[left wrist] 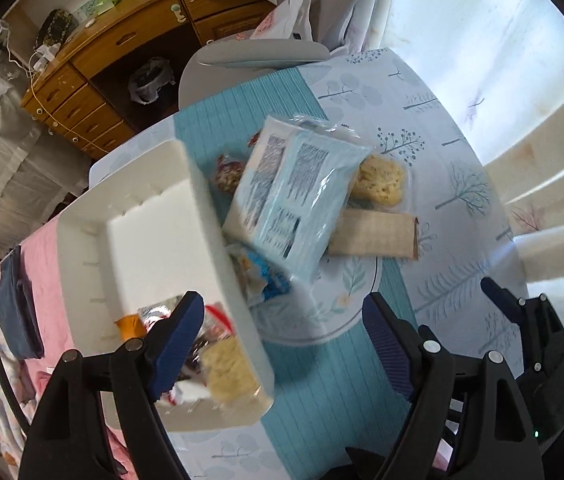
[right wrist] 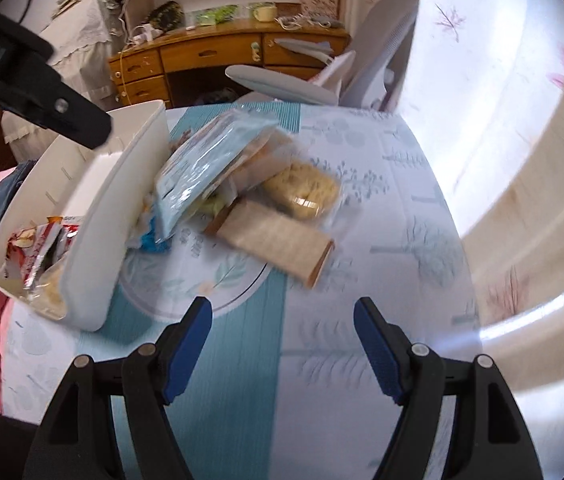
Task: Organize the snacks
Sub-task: 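Reach the right tool to the brown wafer biscuit while the left tool reaches the blue-white bag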
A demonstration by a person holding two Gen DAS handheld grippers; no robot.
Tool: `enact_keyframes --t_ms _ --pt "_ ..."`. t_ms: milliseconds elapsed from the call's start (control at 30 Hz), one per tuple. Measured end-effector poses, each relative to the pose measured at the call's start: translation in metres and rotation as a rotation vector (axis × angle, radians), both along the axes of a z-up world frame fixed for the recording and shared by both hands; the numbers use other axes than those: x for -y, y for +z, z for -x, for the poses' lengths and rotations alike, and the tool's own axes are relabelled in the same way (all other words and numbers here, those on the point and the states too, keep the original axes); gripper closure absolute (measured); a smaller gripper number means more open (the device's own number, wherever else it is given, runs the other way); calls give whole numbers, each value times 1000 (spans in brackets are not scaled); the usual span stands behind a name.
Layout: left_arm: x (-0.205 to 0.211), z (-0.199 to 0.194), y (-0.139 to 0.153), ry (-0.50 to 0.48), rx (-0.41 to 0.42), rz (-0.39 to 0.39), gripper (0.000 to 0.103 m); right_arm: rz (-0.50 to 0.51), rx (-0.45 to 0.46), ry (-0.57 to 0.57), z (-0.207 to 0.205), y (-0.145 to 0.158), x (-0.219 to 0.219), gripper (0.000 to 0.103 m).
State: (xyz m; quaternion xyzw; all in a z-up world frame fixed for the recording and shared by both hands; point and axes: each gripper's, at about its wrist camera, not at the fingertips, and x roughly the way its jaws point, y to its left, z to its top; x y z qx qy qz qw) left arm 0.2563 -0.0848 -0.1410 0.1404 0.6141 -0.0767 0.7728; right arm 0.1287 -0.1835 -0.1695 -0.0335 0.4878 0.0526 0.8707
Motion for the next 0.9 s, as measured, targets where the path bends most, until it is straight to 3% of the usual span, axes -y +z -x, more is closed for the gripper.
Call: enact_keyframes --t_ms 200,433,667,900 --pt "26 -30 -33 50 -15 -36 23 9 42 111 -35 -20 12 17" --pt "29 -60 -65 150 -41 -66 23 43 51 230 -67 -54 8 17" --pt "36 -74 -90 175 -62 -95 23 -11 12 268 -93 -79 15 17" --pt "37 -88 -97 206 -21 -71 23 -79 -33 316 -103 -97 9 17"
